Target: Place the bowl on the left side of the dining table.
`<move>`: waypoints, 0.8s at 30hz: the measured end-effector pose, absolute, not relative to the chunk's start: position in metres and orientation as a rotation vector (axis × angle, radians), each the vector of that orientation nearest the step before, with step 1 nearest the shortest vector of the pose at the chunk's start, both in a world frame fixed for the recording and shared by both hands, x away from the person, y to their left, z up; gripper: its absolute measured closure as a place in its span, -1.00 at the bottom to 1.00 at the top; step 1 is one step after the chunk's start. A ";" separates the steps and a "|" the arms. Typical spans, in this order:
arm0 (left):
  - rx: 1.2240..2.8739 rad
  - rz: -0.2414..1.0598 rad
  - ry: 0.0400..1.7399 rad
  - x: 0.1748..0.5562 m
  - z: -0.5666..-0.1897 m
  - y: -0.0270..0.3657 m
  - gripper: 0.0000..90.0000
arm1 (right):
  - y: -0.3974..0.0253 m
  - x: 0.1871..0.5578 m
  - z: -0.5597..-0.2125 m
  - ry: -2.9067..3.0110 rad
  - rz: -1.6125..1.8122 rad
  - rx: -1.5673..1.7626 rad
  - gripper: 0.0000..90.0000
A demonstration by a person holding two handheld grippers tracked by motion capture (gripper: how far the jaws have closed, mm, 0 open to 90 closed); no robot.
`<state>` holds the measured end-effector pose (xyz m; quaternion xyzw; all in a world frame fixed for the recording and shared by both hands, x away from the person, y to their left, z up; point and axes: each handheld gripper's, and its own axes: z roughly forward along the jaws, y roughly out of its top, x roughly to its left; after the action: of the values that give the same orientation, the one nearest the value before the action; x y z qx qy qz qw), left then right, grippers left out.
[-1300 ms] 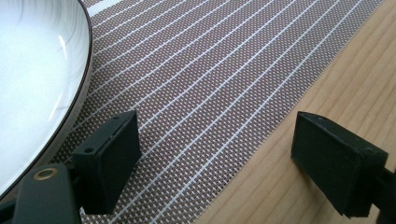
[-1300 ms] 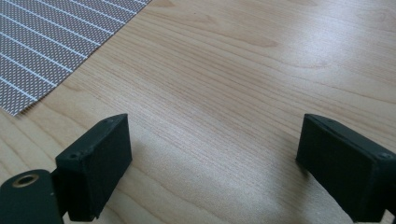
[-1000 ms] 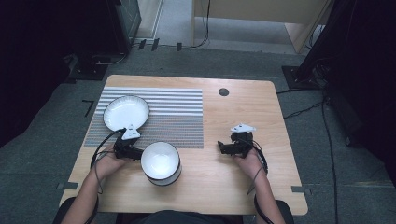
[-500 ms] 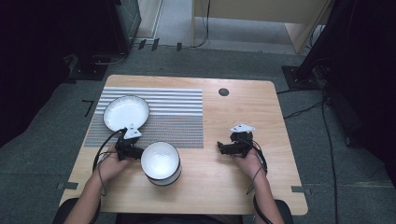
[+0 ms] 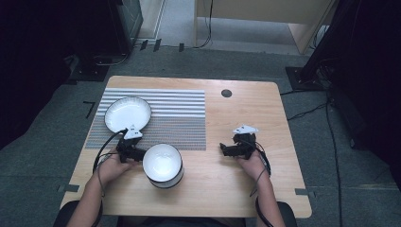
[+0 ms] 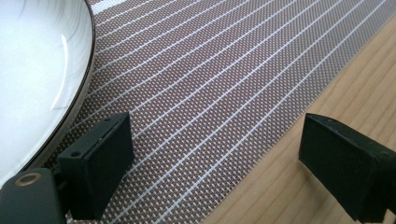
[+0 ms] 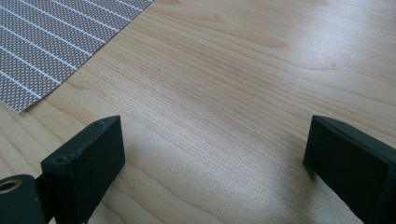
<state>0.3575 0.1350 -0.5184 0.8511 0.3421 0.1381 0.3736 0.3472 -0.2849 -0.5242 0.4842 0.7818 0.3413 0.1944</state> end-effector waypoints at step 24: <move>2.233 0.264 0.869 0.374 -0.504 0.138 -0.46 | -0.284 0.348 -0.524 2.196 0.956 1.355 -0.91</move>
<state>0.3740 0.1384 -0.5043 0.8652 0.3368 0.1024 0.3571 0.3485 -0.2839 -0.5242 0.4829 0.7830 0.3410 0.1937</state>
